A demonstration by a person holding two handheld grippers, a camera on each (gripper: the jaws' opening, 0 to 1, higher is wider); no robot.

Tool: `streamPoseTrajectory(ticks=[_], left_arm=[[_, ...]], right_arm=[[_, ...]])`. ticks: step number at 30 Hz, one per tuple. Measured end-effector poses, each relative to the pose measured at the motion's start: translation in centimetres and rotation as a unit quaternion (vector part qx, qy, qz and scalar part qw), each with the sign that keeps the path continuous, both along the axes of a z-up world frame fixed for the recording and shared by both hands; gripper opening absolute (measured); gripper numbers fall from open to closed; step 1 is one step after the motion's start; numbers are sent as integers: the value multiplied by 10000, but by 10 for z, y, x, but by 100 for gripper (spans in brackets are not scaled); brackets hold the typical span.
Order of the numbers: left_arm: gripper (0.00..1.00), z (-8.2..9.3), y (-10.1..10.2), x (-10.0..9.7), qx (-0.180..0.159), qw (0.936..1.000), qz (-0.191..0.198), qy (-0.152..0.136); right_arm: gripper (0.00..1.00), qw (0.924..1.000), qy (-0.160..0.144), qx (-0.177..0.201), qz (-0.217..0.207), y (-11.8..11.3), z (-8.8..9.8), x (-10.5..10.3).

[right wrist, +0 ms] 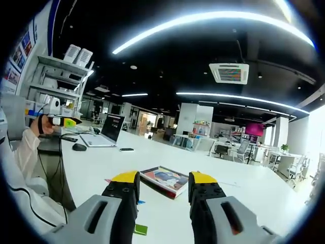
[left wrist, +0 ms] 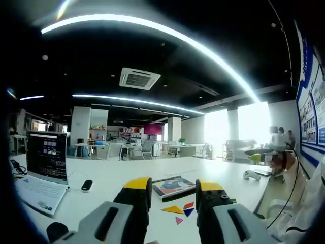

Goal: Pick up the tangram pieces one by one and place each piece onto its matching region on the pattern sheet, fitting the shapes together until the outline on the sheet is completely filled by the tangram pieces

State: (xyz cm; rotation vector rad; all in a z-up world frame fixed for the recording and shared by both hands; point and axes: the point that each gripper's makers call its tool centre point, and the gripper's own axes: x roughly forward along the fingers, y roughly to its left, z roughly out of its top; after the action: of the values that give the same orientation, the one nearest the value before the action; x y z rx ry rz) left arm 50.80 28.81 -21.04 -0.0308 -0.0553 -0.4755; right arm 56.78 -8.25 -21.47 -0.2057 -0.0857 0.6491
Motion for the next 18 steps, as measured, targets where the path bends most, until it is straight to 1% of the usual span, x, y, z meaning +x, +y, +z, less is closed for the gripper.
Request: streamPoseTrajectory(ticks=[18], left_arm=[[36, 0, -1, -1, 13, 10000, -10, -7]], right_arm=[[40, 10000, 4, -61, 32, 1, -2, -1]])
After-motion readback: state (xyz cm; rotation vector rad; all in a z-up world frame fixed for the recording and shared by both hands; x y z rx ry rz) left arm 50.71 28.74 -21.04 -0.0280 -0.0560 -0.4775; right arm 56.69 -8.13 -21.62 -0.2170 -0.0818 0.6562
